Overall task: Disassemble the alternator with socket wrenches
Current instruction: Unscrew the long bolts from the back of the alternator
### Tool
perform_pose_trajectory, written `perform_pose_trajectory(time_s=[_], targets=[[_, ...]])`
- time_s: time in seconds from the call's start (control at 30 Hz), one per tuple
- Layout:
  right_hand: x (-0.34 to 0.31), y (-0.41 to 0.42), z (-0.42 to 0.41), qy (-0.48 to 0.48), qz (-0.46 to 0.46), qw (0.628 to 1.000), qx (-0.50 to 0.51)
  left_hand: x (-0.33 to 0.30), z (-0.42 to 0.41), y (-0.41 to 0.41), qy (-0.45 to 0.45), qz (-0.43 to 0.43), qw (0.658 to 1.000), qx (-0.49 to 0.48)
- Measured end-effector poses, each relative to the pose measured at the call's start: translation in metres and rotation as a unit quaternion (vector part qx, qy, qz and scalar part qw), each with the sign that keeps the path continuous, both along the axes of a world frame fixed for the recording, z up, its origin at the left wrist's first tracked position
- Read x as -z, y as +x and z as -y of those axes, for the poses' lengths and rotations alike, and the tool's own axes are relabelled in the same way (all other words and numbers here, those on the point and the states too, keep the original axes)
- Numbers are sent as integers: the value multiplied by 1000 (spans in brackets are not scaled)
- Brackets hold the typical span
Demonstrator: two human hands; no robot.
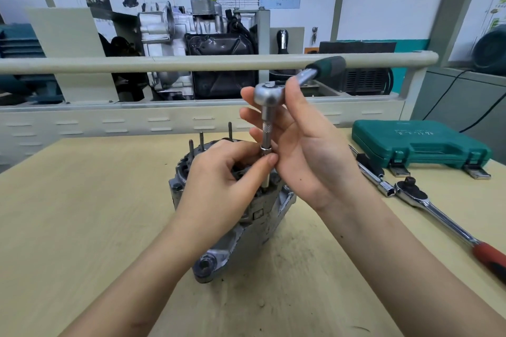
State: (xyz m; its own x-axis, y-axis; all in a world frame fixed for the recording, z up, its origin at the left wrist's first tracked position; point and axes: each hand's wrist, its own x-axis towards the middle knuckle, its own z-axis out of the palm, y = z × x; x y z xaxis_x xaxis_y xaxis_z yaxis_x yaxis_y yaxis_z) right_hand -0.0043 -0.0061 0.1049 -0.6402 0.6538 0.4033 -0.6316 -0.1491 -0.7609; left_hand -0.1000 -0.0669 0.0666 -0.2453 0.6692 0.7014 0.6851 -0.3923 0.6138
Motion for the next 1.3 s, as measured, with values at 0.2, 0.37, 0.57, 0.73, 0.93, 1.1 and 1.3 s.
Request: perform_pose_trajectory(time_s=[0.2,0.37,0.57,0.73,0.93,1.1,1.3], targets=[[1,1,1,-13,-28,998,51,0,-1,3,8,33,999,-11],[1,0,3,1,-11,999,39,-3,2,3,-3,30,999,15],[1,1,1,5,0,1000,27,-7,4,1,-19,2,999,35],[1,0,3,-12,-33,999,39,-5,3,1,10,16,1000,23],[1,2,2,14,-26,999,26,-5,3,3,18,50,998,23],[-2,3,-5,17,25,999,13,-8,4,-3,-36,19,997,59],[0,3,-4,-10,4,1000,4,-8,3,-6,-22,10,998,53]])
